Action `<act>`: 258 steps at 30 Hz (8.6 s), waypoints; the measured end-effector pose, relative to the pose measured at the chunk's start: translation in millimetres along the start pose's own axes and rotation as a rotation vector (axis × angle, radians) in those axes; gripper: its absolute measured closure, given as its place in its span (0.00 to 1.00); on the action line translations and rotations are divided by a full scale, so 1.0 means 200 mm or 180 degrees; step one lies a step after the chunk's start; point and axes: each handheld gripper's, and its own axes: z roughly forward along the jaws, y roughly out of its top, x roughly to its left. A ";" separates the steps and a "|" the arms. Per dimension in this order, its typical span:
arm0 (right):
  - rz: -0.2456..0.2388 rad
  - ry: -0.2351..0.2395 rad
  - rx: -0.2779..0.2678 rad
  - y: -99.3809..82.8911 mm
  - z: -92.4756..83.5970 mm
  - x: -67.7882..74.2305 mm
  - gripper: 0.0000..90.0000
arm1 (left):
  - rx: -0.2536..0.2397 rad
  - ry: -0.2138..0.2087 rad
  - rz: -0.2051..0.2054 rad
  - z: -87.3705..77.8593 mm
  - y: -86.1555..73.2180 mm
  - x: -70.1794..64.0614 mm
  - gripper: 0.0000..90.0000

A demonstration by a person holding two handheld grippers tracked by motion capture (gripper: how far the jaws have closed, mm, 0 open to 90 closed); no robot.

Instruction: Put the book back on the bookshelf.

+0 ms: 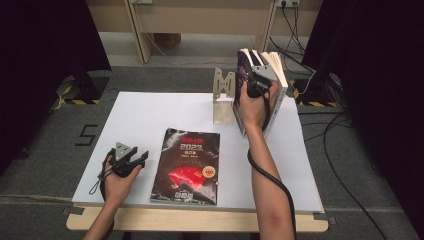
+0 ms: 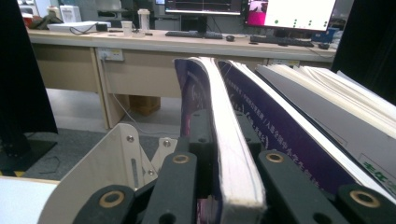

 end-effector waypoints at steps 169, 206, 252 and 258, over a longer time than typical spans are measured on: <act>0.0079 -0.0146 0.0283 0.00 -0.12 -0.08 0.72 | 0.0037 -0.0013 0.0134 0.00 0.00 -0.02 0.56; 0.0097 -0.0037 0.0308 -0.12 -0.33 -0.13 0.64 | 0.0042 -0.0013 0.0131 0.00 0.00 -0.02 0.56; 0.0111 0.0184 0.0479 -0.26 -0.46 -0.13 0.65 | 0.0062 -0.0050 0.0127 0.01 0.00 -0.02 0.64; 0.0135 0.0240 0.0605 -0.33 -0.49 -0.15 0.65 | 0.0187 -0.0079 0.0157 0.02 0.01 -0.02 0.80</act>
